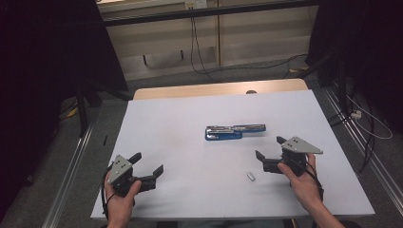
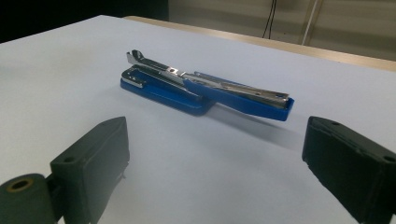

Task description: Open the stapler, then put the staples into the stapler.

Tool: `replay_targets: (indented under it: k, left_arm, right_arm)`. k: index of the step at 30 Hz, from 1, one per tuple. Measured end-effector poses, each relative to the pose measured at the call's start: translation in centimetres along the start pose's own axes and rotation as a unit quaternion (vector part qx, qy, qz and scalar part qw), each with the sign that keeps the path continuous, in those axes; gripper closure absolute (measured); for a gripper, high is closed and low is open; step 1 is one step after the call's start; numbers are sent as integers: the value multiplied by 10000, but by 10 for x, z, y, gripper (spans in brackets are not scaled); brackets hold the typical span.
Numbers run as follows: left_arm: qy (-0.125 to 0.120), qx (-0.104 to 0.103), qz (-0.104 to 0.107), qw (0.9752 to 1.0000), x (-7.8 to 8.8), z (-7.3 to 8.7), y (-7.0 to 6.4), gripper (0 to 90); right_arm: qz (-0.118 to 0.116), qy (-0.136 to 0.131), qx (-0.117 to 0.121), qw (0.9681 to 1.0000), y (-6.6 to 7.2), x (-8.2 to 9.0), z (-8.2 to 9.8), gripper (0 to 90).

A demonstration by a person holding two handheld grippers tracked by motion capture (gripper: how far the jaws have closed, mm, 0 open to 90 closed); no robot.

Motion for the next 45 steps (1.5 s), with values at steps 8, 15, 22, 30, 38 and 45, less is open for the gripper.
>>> replay_targets:
  k: [8,15,22,30,38,45]
  left_arm:
    - [62,29,-43,10000,-3,3,6,47]
    - [58,82,-39,9999,-2,3,7,49]
    - [63,55,-20,10000,-1,2,5,49]
    - [116,68,-50,9999,-4,4,5,49]
    - [193,24,71,9998,-6,6,-2,49]
    - [249,89,-25,9996,-6,7,2,45]
  right_arm:
    - [-319,93,-104,9994,8,-5,-2,58]
    - [-579,348,-160,9976,15,-12,-1,53]
    - [-990,712,-139,9924,32,-10,0,43]
    - [-1085,939,-276,9893,37,-9,2,46]
    - [-1132,1153,-245,9865,44,-24,7,58]
    - [-1311,1320,88,9825,53,-35,-2,75]
Point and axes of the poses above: each handheld gripper's, and its own axes: x roughly backward along the jaws, z roughly out of its underside, y roughly to its left, the point moved 9 cm from there along -x, roughly forward along the jaws, and after that the axes turned 6 degrees about -y, right-handed, at the moved point
